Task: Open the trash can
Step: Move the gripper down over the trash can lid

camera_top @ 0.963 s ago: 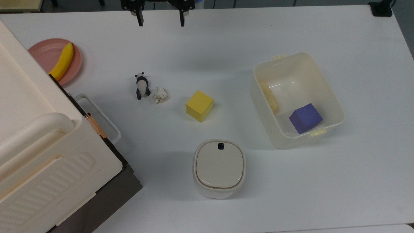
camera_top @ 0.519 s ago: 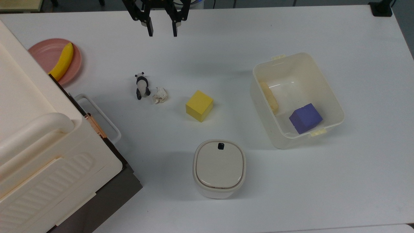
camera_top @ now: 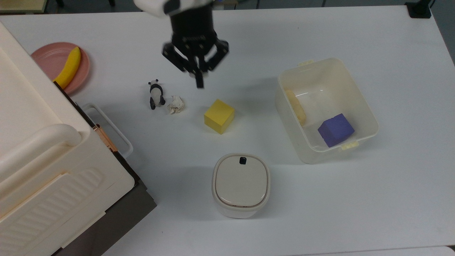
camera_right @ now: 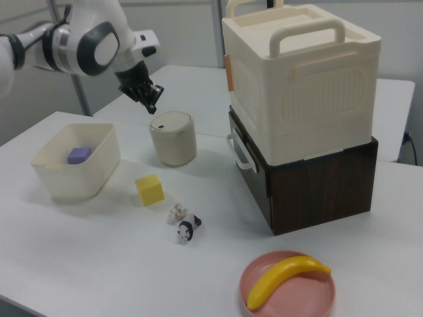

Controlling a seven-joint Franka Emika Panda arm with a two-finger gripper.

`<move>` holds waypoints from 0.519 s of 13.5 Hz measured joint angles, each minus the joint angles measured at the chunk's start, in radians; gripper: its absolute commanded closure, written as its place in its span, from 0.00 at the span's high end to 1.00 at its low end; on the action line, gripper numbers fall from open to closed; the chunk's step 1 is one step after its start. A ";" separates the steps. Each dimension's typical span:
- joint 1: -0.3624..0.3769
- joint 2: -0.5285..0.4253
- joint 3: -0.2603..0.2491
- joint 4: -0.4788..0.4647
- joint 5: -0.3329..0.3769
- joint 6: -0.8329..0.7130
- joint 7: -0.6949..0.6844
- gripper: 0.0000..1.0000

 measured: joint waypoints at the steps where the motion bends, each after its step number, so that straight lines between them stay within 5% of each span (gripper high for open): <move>1: 0.003 0.032 0.015 0.010 -0.003 0.037 -0.003 0.00; 7: 0.064 0.161 0.031 0.180 -0.004 0.122 -0.050 0.00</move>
